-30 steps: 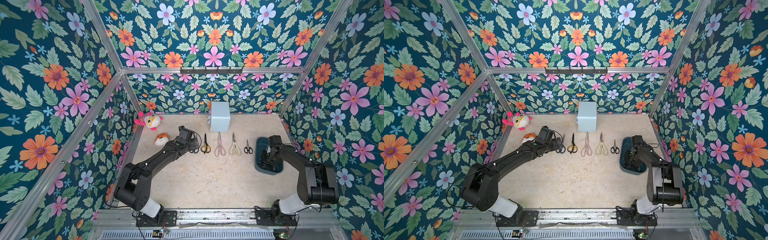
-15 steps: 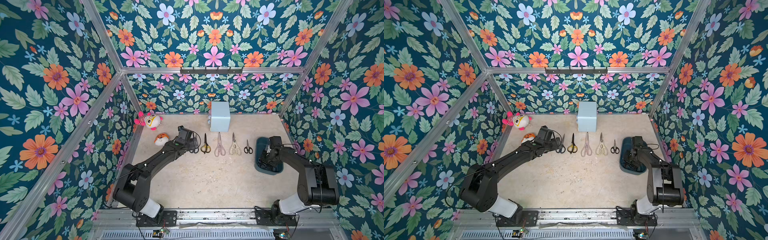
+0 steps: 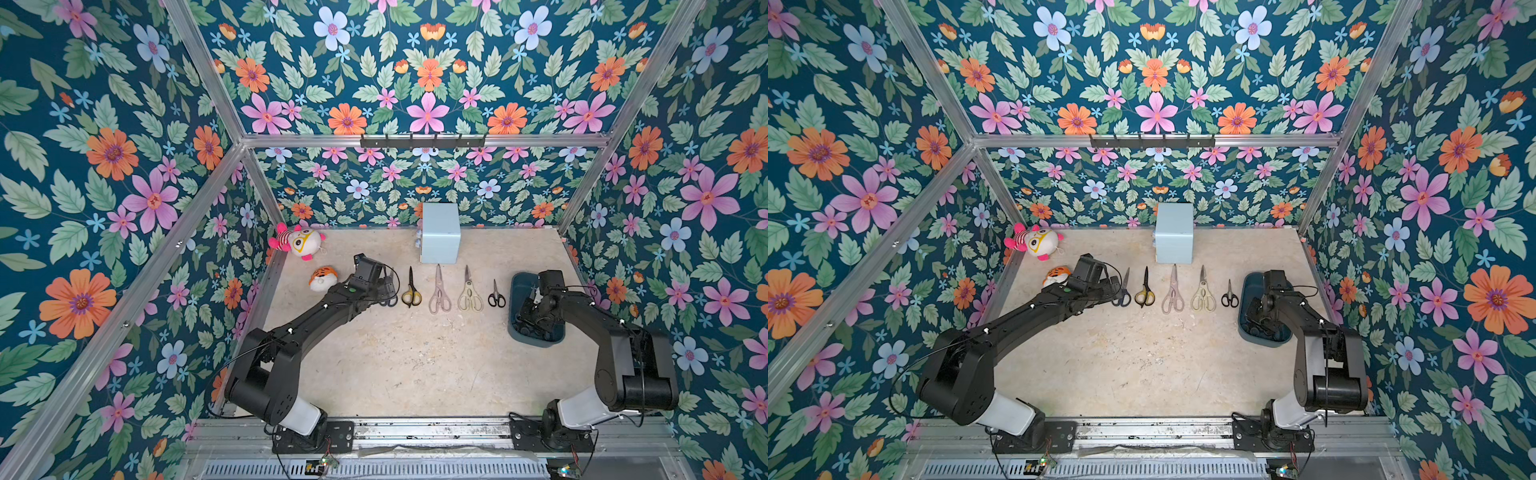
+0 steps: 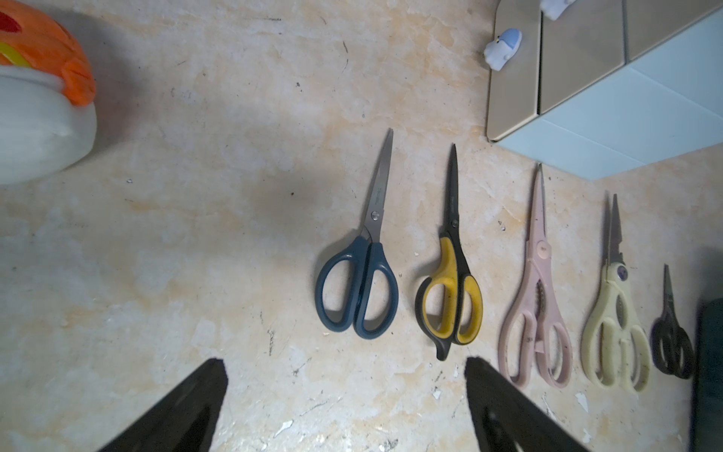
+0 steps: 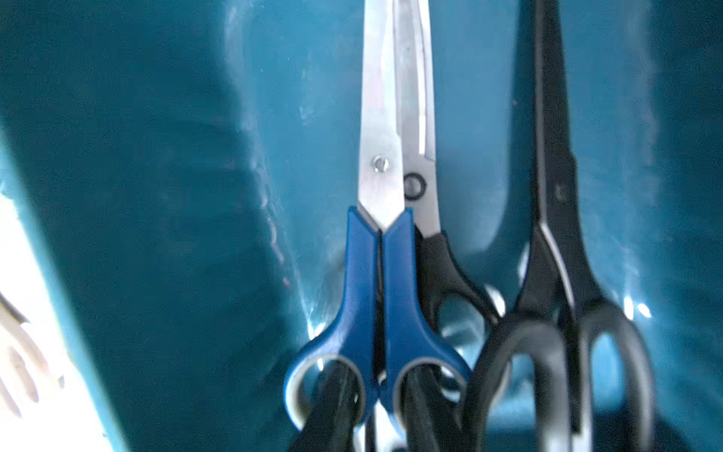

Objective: Take the scissors out of the storage box
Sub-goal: Pick up the scissors from the storage box, then place the scissors at the center of the board.

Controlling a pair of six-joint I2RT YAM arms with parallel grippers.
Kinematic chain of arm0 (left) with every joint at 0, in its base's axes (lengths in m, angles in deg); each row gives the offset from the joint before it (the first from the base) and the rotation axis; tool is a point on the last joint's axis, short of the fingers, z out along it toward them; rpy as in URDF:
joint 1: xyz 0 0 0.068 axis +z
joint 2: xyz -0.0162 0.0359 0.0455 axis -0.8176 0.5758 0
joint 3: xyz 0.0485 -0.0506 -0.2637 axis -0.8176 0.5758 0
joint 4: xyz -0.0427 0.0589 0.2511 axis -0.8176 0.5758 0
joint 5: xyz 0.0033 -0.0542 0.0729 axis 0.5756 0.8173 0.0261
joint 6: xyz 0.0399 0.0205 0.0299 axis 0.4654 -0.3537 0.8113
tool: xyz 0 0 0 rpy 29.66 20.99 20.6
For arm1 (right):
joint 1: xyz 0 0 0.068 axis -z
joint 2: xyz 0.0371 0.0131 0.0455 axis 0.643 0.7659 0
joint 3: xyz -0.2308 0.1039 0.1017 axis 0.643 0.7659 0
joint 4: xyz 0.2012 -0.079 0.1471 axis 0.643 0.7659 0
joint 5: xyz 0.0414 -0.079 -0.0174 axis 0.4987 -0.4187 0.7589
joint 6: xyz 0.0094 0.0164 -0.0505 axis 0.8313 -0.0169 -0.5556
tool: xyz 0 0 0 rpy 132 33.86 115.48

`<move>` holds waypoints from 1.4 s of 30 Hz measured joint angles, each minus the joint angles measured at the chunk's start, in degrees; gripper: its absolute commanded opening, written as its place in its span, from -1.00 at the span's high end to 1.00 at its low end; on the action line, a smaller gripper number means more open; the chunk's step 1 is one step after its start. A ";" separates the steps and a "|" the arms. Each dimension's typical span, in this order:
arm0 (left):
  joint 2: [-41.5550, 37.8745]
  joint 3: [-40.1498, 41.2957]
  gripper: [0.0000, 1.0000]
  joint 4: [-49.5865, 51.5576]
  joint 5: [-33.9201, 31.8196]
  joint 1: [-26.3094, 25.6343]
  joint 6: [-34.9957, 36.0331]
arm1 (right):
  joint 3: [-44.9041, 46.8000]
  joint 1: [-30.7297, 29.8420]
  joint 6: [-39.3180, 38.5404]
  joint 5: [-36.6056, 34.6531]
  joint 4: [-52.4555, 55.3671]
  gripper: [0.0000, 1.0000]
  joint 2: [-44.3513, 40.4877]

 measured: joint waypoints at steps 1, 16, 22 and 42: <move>0.04 0.04 -0.98 -0.11 0.28 0.15 -0.11 | -0.46 0.00 -0.13 0.00 0.66 1.00 -0.48; -0.04 1.97 -0.98 -1.53 2.05 2.10 -0.57 | -5.33 0.00 -0.50 1.36 5.90 1.00 -3.13; -0.70 3.48 -0.98 -2.16 2.47 2.95 -1.95 | -4.87 -0.28 0.76 2.97 7.37 1.00 -8.17; -8.92 12.24 -0.98 -3.48 6.19 5.77 -9.20 | -0.07 -43.04 20.35 3.76 -3.69 1.00 -12.02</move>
